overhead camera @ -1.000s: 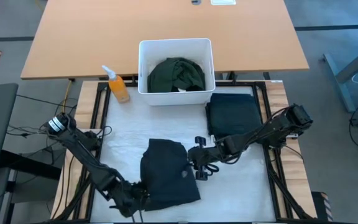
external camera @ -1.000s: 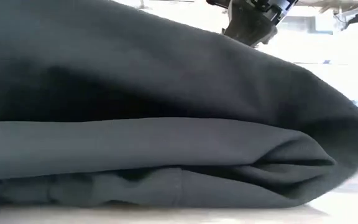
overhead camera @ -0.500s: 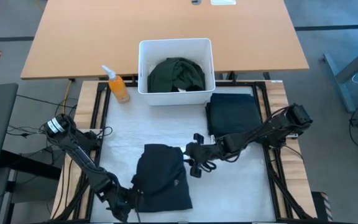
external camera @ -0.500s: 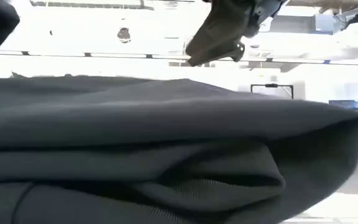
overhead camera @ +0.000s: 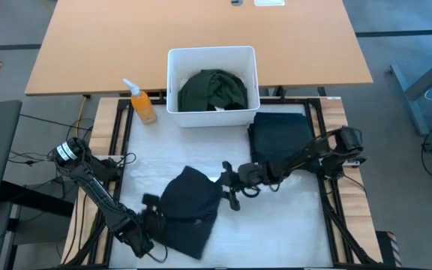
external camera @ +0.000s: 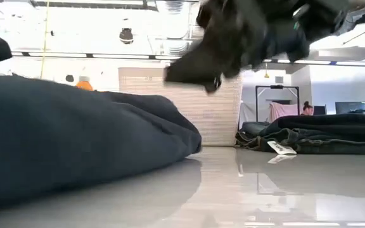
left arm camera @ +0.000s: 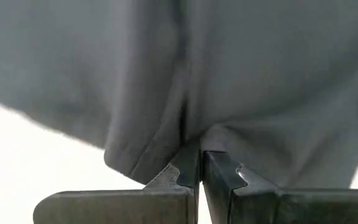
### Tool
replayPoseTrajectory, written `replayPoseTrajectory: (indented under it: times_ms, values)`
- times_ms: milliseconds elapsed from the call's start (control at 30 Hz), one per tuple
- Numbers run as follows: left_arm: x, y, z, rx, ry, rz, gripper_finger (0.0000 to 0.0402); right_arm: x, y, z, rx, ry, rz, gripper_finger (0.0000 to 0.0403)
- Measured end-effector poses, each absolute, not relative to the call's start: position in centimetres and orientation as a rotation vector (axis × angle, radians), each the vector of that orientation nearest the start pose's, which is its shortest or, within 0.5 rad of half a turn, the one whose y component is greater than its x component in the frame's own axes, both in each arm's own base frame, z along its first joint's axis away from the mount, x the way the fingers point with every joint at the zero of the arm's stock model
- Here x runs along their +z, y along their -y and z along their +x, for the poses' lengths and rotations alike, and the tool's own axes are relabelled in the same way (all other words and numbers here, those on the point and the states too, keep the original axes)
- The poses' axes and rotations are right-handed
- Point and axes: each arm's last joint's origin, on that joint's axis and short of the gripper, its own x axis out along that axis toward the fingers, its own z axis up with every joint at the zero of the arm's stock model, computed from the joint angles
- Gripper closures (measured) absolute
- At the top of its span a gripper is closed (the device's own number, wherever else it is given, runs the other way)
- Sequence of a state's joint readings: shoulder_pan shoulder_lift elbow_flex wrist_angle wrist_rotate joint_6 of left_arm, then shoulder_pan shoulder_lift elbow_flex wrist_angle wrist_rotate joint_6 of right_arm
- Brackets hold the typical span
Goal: Fold laundry
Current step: Fold the black shorts from the white laundry organizer
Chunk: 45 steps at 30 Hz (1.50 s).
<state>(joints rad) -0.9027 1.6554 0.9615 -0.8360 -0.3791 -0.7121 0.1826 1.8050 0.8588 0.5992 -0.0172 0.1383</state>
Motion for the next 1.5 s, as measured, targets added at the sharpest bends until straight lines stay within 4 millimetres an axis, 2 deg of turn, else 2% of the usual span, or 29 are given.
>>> replayPoseTrajectory:
  times_ms: [100, 233, 367, 533, 733, 833, 967, 1033, 1167, 1300, 1500]
  values:
    - [16.3, 19.7, 17.1, 0.182, -1.280, 0.352, 0.0401, 14.9, -6.3, 37.2, 0.137, -0.372, 0.090, 0.0222]
    - [16.8, 18.9, 16.5, 0.260, -1.381, 0.370, 0.0383, 15.7, -6.0, 38.4, 0.145, -0.333, 0.087, 0.0218]
    - [18.2, 18.6, 16.1, 0.345, -1.429, 0.370, 0.0344, 17.3, -5.9, 38.0, 0.167, -0.340, 0.018, 0.0212]
    - [21.3, 17.7, 15.4, 0.448, -1.429, 0.355, 0.0294, 19.9, -5.1, 36.9, 0.152, -0.349, -0.002, 0.0214]
    - [24.1, 16.1, 14.0, 0.527, -1.391, 0.236, 0.0268, 19.1, -4.5, 37.3, 0.138, -0.355, -0.003, 0.0218]
    - [24.9, 15.6, 13.4, 0.511, -1.378, 0.166, 0.0267, 18.5, -4.5, 37.6, 0.145, -0.341, -0.006, 0.0217]
    - [25.6, 15.3, 12.8, 0.438, -1.433, 0.128, 0.0267, 18.8, -4.8, 38.7, 0.203, -0.203, -0.012, 0.0219]
    - [25.8, 15.1, 12.6, 0.400, -1.481, 0.133, 0.0267, 18.8, -5.0, 39.9, 0.245, -0.151, -0.012, 0.0220]
    - [25.9, 14.8, 12.1, 0.384, -1.554, 0.134, 0.0267, 16.9, -4.9, 42.4, 0.260, -0.204, -0.027, 0.0221]
    - [26.0, 14.7, 12.1, 0.299, -1.570, 0.214, 0.0267, 16.5, -4.5, 44.7, 0.282, -0.230, -0.035, 0.0221]
    - [25.7, 14.9, 12.4, 0.017, -1.566, 0.509, 0.0267, 15.7, -4.3, 46.5, 0.298, -0.362, -0.062, 0.0221]
